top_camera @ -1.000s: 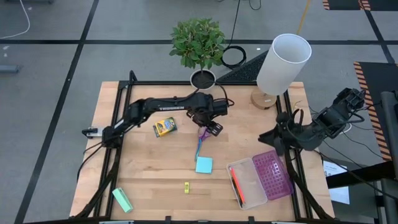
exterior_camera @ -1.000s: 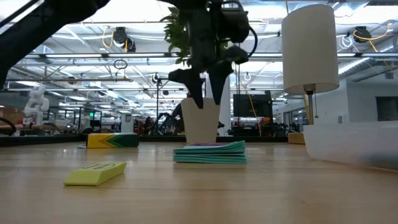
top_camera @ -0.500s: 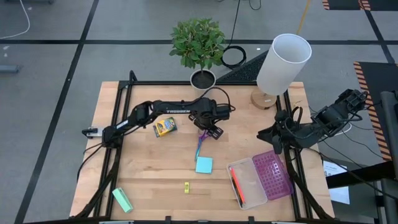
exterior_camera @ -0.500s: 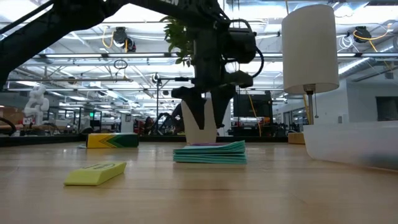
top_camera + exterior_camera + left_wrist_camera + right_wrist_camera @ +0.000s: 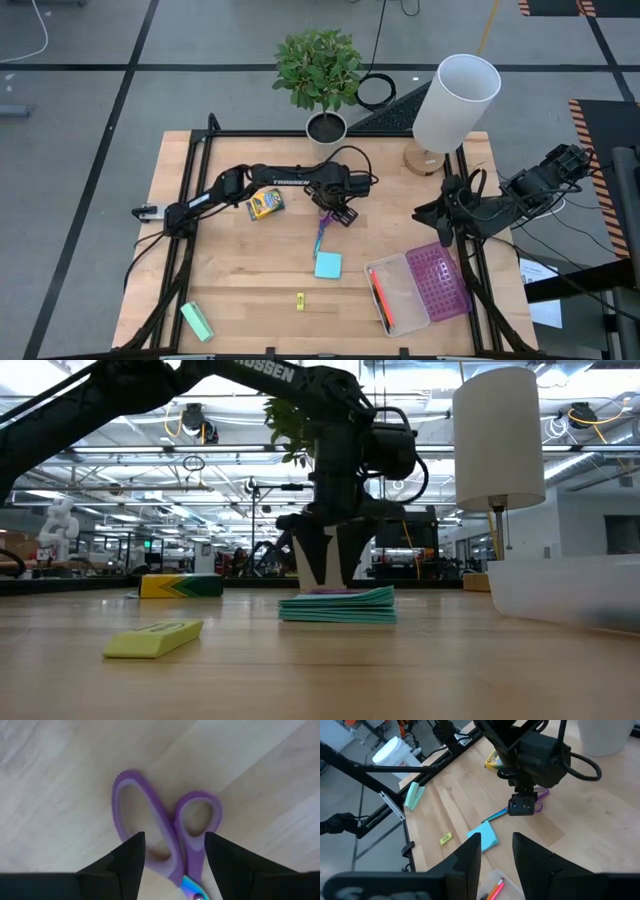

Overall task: Pack school essentials
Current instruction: Put the purple scissors into the purple supply box

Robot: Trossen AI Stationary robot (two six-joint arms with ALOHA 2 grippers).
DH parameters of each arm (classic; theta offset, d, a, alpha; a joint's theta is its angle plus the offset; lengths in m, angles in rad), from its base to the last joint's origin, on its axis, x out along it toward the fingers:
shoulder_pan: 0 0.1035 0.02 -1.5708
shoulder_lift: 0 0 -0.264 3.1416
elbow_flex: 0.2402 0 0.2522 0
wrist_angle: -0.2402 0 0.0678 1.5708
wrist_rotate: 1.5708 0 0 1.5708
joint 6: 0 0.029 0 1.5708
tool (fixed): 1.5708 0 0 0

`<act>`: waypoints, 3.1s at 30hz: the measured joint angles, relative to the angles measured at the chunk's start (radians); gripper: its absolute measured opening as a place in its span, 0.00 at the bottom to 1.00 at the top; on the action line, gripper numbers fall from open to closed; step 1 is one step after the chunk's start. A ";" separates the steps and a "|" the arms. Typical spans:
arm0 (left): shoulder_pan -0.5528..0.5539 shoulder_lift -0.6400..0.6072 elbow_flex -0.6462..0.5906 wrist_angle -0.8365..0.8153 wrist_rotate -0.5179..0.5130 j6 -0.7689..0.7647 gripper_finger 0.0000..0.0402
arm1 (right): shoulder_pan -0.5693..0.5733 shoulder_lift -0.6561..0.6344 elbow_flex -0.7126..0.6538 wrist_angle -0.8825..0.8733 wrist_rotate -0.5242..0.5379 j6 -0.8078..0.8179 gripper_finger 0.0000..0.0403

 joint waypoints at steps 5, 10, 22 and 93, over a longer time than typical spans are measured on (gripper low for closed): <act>0.000 0.006 -0.005 0.025 -0.016 -0.001 0.51 | 0.000 0.000 0.000 0.000 0.000 -0.017 0.26; -0.001 0.010 -0.042 0.049 -0.018 -0.004 0.51 | 0.000 0.000 0.000 0.000 0.000 -0.018 0.26; -0.032 0.003 -0.095 0.117 -0.046 0.033 0.37 | 0.000 0.000 0.000 0.000 0.000 -0.014 0.26; -0.058 -0.450 -0.095 0.459 -0.159 -0.064 0.22 | -0.020 0.028 -0.202 0.433 0.052 -0.091 0.34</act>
